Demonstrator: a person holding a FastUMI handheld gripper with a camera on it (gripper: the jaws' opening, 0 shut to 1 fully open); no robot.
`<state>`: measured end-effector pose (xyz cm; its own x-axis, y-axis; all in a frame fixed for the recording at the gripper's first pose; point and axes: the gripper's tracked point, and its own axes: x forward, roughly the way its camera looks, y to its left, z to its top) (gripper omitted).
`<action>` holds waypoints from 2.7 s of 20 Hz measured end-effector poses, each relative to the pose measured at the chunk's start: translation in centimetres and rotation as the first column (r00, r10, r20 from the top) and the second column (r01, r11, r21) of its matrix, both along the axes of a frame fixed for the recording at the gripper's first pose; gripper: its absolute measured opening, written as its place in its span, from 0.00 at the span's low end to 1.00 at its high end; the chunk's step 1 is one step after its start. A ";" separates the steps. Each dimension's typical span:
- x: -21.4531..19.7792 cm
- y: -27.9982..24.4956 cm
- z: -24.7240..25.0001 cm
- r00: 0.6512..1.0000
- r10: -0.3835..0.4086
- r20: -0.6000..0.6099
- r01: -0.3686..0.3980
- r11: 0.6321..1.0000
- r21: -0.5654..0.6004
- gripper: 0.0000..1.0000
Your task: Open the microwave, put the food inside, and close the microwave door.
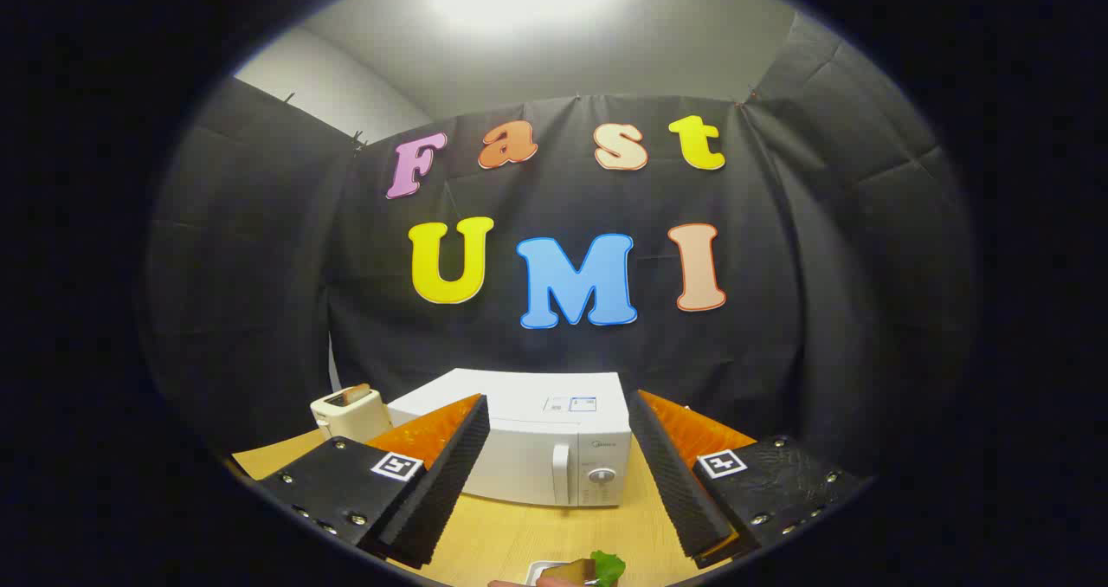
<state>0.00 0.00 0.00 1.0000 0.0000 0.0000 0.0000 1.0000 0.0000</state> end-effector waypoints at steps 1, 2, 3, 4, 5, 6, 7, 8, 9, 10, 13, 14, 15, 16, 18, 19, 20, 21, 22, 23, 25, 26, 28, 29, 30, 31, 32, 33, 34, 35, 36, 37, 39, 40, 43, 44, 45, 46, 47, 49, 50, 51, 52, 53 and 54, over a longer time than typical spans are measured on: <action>-0.3 -0.3 0.0 1.000 -0.013 0.000 0.013 1.000 -0.010 0.99; -0.4 -0.3 -0.1 1.000 -0.025 -0.005 0.025 1.000 -0.014 0.99; -0.6 -0.3 -0.6 0.999 -0.034 -0.015 0.033 0.999 -0.014 0.99; -0.9 -0.4 -0.7 0.999 -0.045 -0.017 0.045 0.999 -0.014 1.00; -1.1 -0.8 -0.5 0.998 -0.065 -0.010 0.065 0.998 -0.017 0.99; -1.3 -1.0 -0.1 0.997 -0.072 0.002 0.072 0.997 -0.012 0.99; -1.5 -0.1 0.3 0.999 -0.048 0.017 0.048 0.999 0.002 1.00; -1.7 0.8 0.8 0.999 -0.008 0.041 0.008 1.000 0.004 1.00; -1.7 0.9 1.1 0.998 -0.013 0.059 0.013 1.000 -0.006 0.99; -2.0 0.7 1.4 0.997 -0.029 0.073 0.031 0.999 -0.028 0.99; -2.0 1.2 1.1 0.998 -0.016 0.064 0.018 0.999 -0.028 1.00; -2.0 1.6 0.9 0.999 -0.004 0.050 0.005 1.000 -0.004 1.00; -2.0 1.5 0.6 0.999 0.002 0.038 -0.003 1.000 0.016 1.00; -2.0 1.4 0.5 0.999 0.003 0.033 -0.004 1.000 0.027 1.00; -1.7 0.9 0.3 1.000 -0.011 0.029 0.010 1.000 0.021 0.99; -1.5 0.5 -0.1 0.999 -0.023 0.023 0.022 1.000 0.015 1.00; -1.3 0.3 -0.6 0.999 -0.029 0.014 0.029 1.000 0.009 0.99; -1.2 0.2 -1.3 1.000 -0.030 0.007 0.030 1.000 0.006 0.99; -0.9 -0.1 -1.6 0.999 -0.035 0.002 0.035 0.999 0.003 1.00; -0.6 -0.5 -2.0 0.999 -0.040 0.000 0.040 0.999 0.002 0.99; 0.6 -1.1 -3.3 0.999 -0.049 0.003 0.049 0.999 -0.004 0.99; 1.3 -1.3 -4.4 0.999 -0.050 -0.003 0.050 0.999 -0.008 0.99; 3.3 -0.9 -6.8 0.999 -0.038 -0.032 0.038 0.999 -0.008 1.00; 4.4 -0.5 -7.9 0.999 -0.030 -0.044 0.029 1.000 -0.004 1.00; 5.6 0.1 -9.1 0.998 -0.018 -0.059 0.018 1.000 0.002 1.00; 6.8 0.8 -10.2 0.997 -0.009 -0.076 0.010 1.000 0.010 1.00; 8.1 1.3 -11.5 0.996 -0.001 -0.093 0.003 1.000 0.021 1.00; 9.3 1.9 -12.7 0.994 0.002 -0.114 0.000 1.000 0.025 1.00; 10.4 2.0 -13.8 0.991 -0.003 -0.133 0.006 1.000 0.021 1.00; 11.4 1.9 -14.9 0.989 -0.016 -0.149 0.019 1.000 0.018 1.00; 12.3 1.9 -15.8 0.986 -0.025 -0.162 0.029 0.999 0.023 1.00; 13.2 1.8 -16.4 0.985 -0.033 -0.168 0.038 0.999 0.029 1.00; 14.5 1.7 -17.5 0.983 -0.046 -0.180 0.053 0.998 0.039 1.00; 15.2 1.6 -18.1 0.981 -0.052 -0.185 0.060 0.998 0.037 1.00; 17.1 0.7 -19.5 0.975 -0.086 -0.204 0.091 0.996 0.019 0.95; 17.5 0.4 -20.0 0.974 -0.093 -0.206 0.098 0.995 0.011 0.94; 18.0 0.1 -20.4 0.971 -0.104 -0.217 0.108 0.994 0.005 0.94; 18.4 0.0 -20.6 0.970 -0.106 -0.218 0.111 0.994 0.014 0.91; 18.7 0.0 -20.7 0.971 -0.101 -0.219 0.109 0.994 0.023 0.89; 19.2 -0.4 -21.0 0.967 -0.126 -0.222 0.131 0.991 0.004 0.85; 19.5 -0.7 -21.1 0.965 -0.136 -0.225 0.137 0.990 -0.009 0.75; 19.6 -0.7 -21.2 0.965 -0.128 -0.229 0.130 0.992 -0.006 0.64; 19.6 -0.4 -21.4 0.966 -0.122 -0.227 0.128 0.992 0.011 0.57; 19.5 -0.6 -21.6 0.964 -0.127 -0.233 0.134 0.991 0.016 0.45; 19.7 -0.6 -21.7 0.966 -0.131 -0.223 0.139 0.990 0.021 0.31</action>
<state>19.74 -0.60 -21.71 0.9659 -0.1312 -0.2230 0.1393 0.9900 0.0212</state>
